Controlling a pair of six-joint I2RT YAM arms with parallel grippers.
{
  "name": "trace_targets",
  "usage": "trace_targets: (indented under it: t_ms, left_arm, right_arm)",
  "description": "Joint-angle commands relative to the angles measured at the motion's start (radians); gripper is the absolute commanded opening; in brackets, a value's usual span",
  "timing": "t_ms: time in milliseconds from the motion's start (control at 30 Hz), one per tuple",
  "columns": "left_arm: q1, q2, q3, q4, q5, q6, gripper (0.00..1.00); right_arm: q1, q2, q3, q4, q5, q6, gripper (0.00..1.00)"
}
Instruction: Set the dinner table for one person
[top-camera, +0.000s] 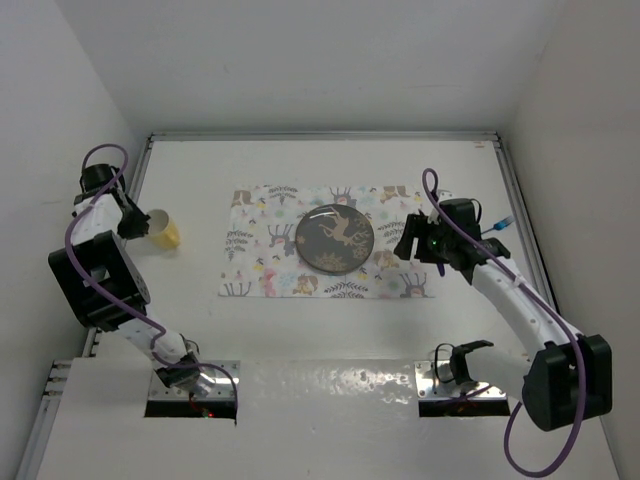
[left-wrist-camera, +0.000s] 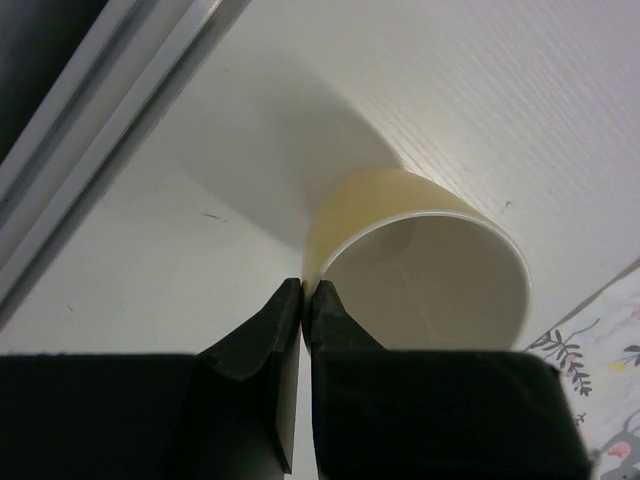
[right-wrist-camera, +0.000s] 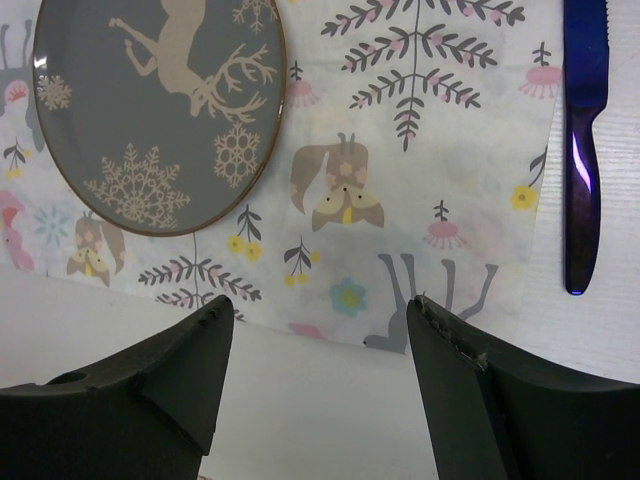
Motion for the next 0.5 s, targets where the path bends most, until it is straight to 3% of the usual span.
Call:
trace_targets:
  t_ms: [0, 133, 267, 467]
  left_arm:
    - [0.010, -0.052, 0.052, 0.050, 0.081, -0.017, 0.00]
    - [-0.037, -0.130, 0.104, 0.015, 0.091, -0.071, 0.00]
    - [-0.196, -0.163, 0.173, -0.079, 0.037, -0.124, 0.00]
    - [-0.387, -0.244, 0.097, -0.010, 0.072, -0.244, 0.00]
  right_arm:
    - [0.008, 0.015, 0.030, 0.015, -0.008, -0.024, 0.70]
    - [0.030, 0.028, 0.072, -0.017, -0.016, -0.044, 0.69]
    - [0.112, 0.063, 0.172, -0.079, 0.028, -0.087, 0.69]
    - [0.234, 0.104, 0.261, -0.105, 0.084, -0.079, 0.71]
